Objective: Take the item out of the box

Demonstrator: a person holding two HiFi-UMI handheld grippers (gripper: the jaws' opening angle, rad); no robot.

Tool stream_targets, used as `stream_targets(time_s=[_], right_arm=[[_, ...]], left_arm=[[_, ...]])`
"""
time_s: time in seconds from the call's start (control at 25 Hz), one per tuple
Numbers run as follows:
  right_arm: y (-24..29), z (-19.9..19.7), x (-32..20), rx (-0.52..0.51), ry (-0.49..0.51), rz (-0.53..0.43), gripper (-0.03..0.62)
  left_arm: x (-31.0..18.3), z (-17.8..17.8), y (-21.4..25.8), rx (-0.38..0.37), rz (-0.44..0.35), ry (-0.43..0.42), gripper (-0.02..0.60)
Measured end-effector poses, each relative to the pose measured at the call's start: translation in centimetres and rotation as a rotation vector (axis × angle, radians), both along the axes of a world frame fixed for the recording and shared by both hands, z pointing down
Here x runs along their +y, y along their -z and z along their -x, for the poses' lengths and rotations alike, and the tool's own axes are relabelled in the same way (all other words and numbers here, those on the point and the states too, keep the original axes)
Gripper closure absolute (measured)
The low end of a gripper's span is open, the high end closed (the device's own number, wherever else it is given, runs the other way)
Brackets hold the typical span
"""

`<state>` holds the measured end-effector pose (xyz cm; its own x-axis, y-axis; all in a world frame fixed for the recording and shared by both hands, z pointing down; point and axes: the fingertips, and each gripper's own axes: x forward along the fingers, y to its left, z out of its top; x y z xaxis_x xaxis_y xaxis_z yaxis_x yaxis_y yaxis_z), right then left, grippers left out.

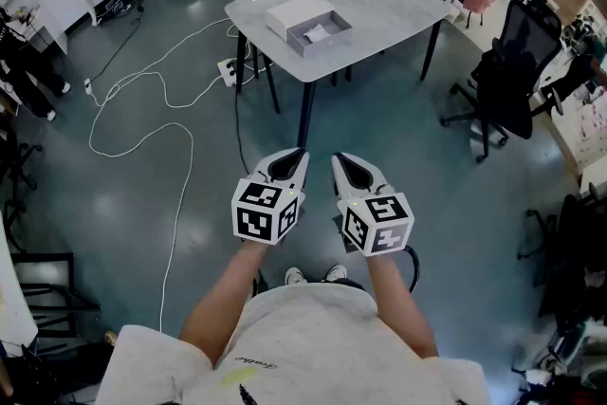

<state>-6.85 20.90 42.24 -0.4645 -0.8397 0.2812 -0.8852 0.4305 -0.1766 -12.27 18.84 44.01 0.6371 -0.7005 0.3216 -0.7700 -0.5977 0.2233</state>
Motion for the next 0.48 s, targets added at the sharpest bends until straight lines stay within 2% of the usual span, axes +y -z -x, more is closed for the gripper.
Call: stream_targets(time_s=[0.48], right_arm=[[-1.0,-0.6,-2.3,-0.02,-0.003,0.03,0.589]], left_arm=[[-2.4,-0.3,-0.8,0.002,0.025,0.006,0.561]])
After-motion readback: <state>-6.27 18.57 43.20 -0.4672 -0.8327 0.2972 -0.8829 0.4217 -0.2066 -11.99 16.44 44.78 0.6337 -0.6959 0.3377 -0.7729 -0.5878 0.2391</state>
